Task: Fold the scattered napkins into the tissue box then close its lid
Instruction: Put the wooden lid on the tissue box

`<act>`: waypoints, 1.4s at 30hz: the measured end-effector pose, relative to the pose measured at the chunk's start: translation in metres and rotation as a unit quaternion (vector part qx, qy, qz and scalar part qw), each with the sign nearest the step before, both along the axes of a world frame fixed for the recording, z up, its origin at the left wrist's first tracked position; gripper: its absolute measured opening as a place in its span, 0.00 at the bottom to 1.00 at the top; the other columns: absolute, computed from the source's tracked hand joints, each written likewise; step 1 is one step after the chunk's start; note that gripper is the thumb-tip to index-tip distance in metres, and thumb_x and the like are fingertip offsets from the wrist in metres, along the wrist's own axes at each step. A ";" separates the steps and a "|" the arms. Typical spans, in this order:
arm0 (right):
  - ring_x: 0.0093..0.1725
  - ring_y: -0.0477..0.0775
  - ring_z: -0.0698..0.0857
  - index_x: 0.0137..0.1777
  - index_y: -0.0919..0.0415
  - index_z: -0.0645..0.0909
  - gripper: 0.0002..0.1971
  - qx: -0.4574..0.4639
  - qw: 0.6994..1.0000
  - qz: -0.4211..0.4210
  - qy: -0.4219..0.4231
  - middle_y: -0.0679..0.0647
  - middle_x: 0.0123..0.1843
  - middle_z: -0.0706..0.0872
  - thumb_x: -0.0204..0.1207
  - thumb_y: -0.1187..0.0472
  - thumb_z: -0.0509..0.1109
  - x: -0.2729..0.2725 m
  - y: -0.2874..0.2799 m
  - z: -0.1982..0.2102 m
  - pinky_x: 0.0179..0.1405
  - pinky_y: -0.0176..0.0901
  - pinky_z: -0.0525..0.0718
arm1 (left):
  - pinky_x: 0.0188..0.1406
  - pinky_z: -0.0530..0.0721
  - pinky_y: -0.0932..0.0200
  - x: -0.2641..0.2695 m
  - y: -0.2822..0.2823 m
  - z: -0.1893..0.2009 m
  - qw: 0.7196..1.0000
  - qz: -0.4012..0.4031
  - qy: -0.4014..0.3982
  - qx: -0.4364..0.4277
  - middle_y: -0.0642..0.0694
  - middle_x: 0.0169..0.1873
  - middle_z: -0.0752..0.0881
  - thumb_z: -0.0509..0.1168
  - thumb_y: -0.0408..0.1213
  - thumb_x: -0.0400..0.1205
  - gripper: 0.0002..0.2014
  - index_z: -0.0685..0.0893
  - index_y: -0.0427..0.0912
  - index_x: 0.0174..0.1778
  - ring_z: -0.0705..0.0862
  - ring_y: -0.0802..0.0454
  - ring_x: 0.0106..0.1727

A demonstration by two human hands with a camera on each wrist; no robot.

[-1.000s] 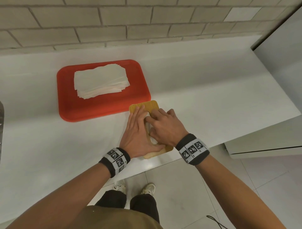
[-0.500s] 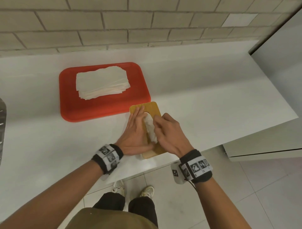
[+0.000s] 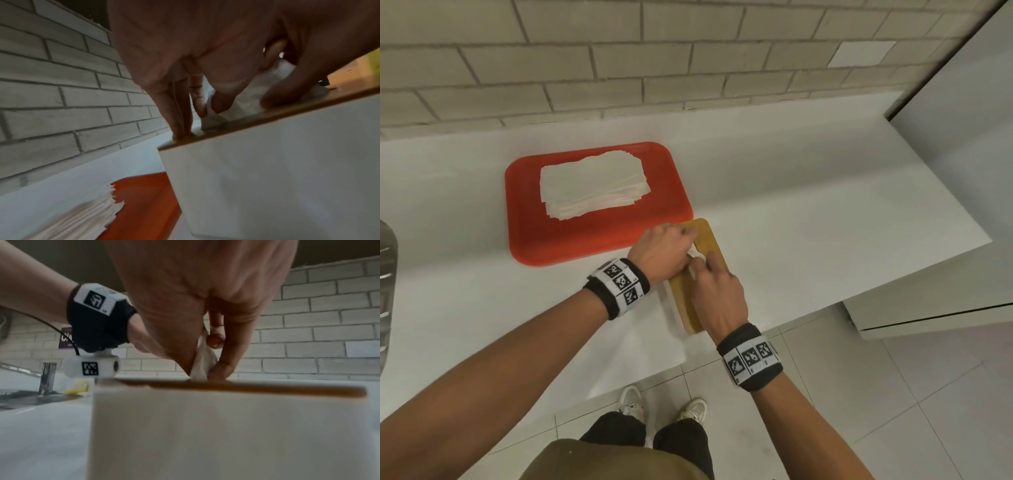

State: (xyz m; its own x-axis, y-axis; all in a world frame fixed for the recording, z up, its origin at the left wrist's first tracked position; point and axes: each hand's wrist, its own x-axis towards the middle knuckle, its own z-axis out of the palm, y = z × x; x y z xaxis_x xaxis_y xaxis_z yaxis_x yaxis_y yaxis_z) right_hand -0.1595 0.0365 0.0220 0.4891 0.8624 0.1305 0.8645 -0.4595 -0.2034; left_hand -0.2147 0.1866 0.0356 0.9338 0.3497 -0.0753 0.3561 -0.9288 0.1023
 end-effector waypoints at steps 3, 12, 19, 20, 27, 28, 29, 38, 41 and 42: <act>0.23 0.63 0.80 0.44 0.65 0.80 0.19 0.023 1.000 -0.012 -0.005 0.61 0.44 0.83 0.59 0.82 0.81 -0.007 -0.001 0.012 0.21 0.42 0.73 | 0.34 0.72 0.46 0.006 0.011 0.006 1.000 -0.014 0.021 0.006 0.39 0.50 0.88 0.65 0.30 0.83 0.16 0.77 0.38 0.67 0.88 0.31 0.48; 0.33 0.59 0.78 0.54 0.60 0.85 0.09 0.001 0.998 -0.065 -0.001 0.57 0.42 0.79 0.75 0.68 0.78 -0.019 -0.010 -0.005 0.27 0.45 0.66 | 0.35 0.74 0.46 0.011 0.019 0.001 1.000 -0.011 -0.008 -0.004 0.41 0.53 0.86 0.64 0.32 0.84 0.20 0.77 0.39 0.73 0.85 0.36 0.52; 0.29 0.57 0.77 0.35 0.61 0.78 0.18 0.019 1.000 -0.014 -0.007 0.55 0.32 0.80 0.62 0.81 0.81 -0.013 -0.010 -0.016 0.26 0.43 0.66 | 0.31 0.78 0.44 0.018 0.031 0.001 0.998 -0.044 0.031 -0.043 0.42 0.37 0.78 0.56 0.19 0.81 0.18 0.77 0.38 0.64 0.76 0.40 0.34; 0.29 0.56 0.75 0.36 0.60 0.78 0.17 0.021 1.000 -0.006 -0.004 0.55 0.32 0.80 0.64 0.81 0.80 -0.016 -0.008 -0.020 0.25 0.44 0.68 | 0.32 0.80 0.42 0.018 0.032 0.001 0.997 -0.045 0.034 -0.048 0.42 0.37 0.78 0.55 0.18 0.81 0.18 0.77 0.39 0.64 0.77 0.40 0.34; 0.35 0.56 0.75 0.45 0.61 0.79 0.14 0.046 0.996 0.070 -0.018 0.54 0.39 0.78 0.72 0.78 0.76 -0.020 -0.012 -0.036 0.30 0.46 0.76 | 0.37 0.87 0.38 0.012 0.032 -0.008 0.997 -0.048 0.024 -0.053 0.39 0.43 0.84 0.55 0.17 0.81 0.24 0.77 0.38 0.71 0.83 0.35 0.36; 0.35 0.56 0.75 0.46 0.61 0.79 0.14 0.047 0.996 0.078 -0.024 0.54 0.40 0.78 0.72 0.78 0.77 -0.019 -0.014 -0.036 0.30 0.46 0.76 | 0.37 0.87 0.37 0.010 0.032 -0.008 0.997 -0.049 0.026 -0.054 0.39 0.43 0.84 0.54 0.17 0.81 0.24 0.77 0.38 0.70 0.83 0.35 0.36; 0.36 0.55 0.75 0.47 0.61 0.80 0.13 0.049 0.995 0.083 -0.030 0.54 0.40 0.78 0.73 0.77 0.78 -0.018 -0.015 -0.036 0.30 0.46 0.77 | 0.37 0.87 0.37 0.008 0.031 -0.009 0.997 -0.048 0.024 -0.055 0.39 0.43 0.84 0.54 0.17 0.81 0.23 0.77 0.38 0.70 0.82 0.36 0.35; 0.33 0.55 0.74 0.47 0.63 0.84 0.09 0.038 0.996 0.069 -0.038 0.56 0.42 0.78 0.71 0.75 0.72 -0.016 -0.012 -0.028 0.28 0.48 0.79 | 0.29 0.78 0.46 0.002 0.030 -0.004 0.999 -0.003 -0.013 -0.041 0.41 0.41 0.84 0.63 0.30 0.81 0.25 0.65 0.43 0.74 0.78 0.37 0.32; 0.33 0.56 0.77 0.42 0.63 0.84 0.07 0.022 0.996 0.073 -0.042 0.56 0.40 0.81 0.69 0.75 0.72 -0.012 -0.009 -0.024 0.31 0.46 0.80 | 0.33 0.75 0.45 0.003 0.028 -0.003 1.000 0.002 0.014 -0.017 0.37 0.47 0.86 0.59 0.24 0.84 0.24 0.69 0.38 0.78 0.75 0.38 0.36; 0.33 0.56 0.77 0.41 0.64 0.84 0.07 0.019 0.996 0.072 -0.040 0.56 0.40 0.81 0.69 0.75 0.72 -0.011 -0.009 -0.022 0.32 0.47 0.81 | 0.34 0.74 0.44 0.002 0.027 -0.002 1.000 0.005 0.024 -0.009 0.36 0.48 0.86 0.58 0.22 0.85 0.24 0.70 0.37 0.78 0.74 0.38 0.37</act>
State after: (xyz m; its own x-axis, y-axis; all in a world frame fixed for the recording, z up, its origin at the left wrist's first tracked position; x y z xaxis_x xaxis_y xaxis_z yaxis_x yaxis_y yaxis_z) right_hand -0.1701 0.0278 0.0003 0.3471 0.9167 0.1979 0.9351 -0.3223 -0.1471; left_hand -0.2122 0.2141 0.0334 0.9255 0.3570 -0.1267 0.3700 -0.9236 0.1005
